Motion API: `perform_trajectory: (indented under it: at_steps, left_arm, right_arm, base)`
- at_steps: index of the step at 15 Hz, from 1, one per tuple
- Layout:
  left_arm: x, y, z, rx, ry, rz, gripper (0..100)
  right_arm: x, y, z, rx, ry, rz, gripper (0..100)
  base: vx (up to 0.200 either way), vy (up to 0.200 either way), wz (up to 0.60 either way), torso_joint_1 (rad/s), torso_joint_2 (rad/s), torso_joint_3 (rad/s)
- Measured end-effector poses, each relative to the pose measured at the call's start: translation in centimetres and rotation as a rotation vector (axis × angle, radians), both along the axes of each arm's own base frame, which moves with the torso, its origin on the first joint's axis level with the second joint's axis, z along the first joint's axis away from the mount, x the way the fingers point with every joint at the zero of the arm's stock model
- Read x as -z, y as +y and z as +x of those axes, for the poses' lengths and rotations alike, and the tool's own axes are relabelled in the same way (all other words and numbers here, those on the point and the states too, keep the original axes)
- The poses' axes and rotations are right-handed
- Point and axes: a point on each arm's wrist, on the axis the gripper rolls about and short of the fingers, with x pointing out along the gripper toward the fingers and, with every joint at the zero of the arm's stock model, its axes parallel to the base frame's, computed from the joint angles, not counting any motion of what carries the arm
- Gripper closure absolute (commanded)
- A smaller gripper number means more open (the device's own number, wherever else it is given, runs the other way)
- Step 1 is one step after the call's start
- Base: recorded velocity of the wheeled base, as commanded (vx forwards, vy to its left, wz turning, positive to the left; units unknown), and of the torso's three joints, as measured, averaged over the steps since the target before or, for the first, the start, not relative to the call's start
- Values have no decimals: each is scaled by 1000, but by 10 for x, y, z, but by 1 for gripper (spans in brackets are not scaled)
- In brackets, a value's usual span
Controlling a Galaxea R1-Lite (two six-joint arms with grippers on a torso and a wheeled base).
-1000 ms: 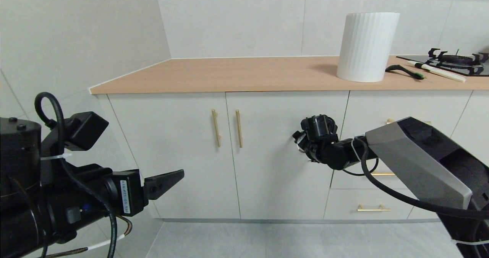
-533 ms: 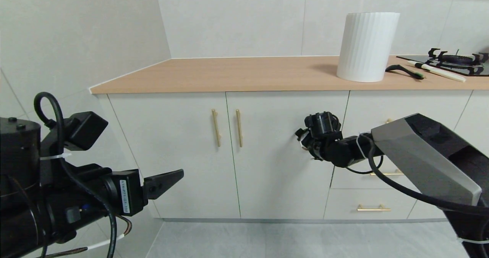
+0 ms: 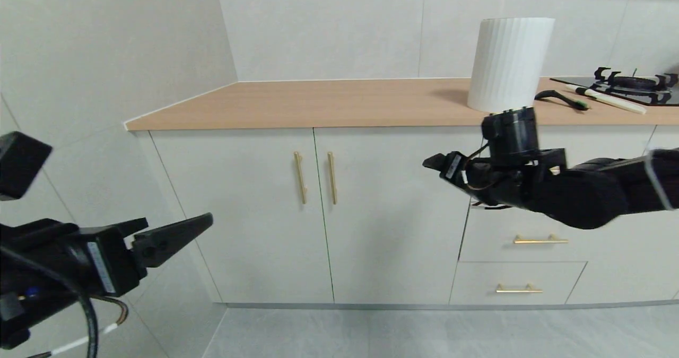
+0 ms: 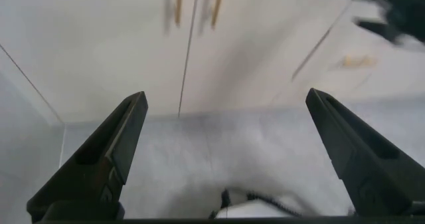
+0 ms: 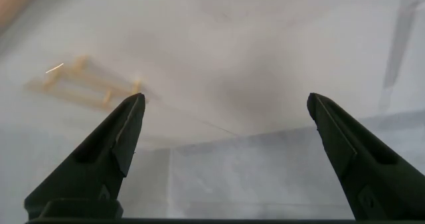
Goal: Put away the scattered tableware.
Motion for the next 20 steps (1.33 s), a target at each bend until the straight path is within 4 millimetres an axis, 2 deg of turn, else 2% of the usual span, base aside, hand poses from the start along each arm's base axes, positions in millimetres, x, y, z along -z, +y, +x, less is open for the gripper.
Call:
perform_trajectory:
  at_steps: [3, 7, 10, 13, 16, 18, 20]
  left_arm:
    - [-4, 24, -38, -49, -83, -25, 0]
    - [12, 53, -104, -104, -143, 4, 0]
    - [38, 66, -150, -168, -188, 16, 0]
    - [57, 69, -174, -247, -269, 35, 0]
    - [66, 69, -182, -350, -309, 47, 0]
    - [68, 68, -184, -377, -319, 52, 0]
    - [73, 66, -188, -408, -338, 83, 0]
  right_arm:
    - [-34, -40, -79, -6, -90, -88, 0]
    - [-51, -104, -192, 57, -269, -195, 0]
    - [-39, -153, -275, 168, -407, -301, 0]
    - [-3, -176, -340, 277, -426, -409, 0]
    - [30, -177, -374, 422, -425, -478, 0]
    - [47, -175, -383, 476, -426, -531, 0]
    - [63, -175, -381, 530, -413, -548, 0]
  base:
    - [0, 0, 0, 0, 0, 0]
    - [0, 0, 0, 0, 0, 0]
    - [0, 0, 0, 0, 0, 0]
    - [0, 0, 0, 0, 0, 0]
    - [0, 0, 0, 0, 0, 0]
    - [0, 0, 0, 0, 0, 0]
    - [0, 0, 0, 0, 0, 0]
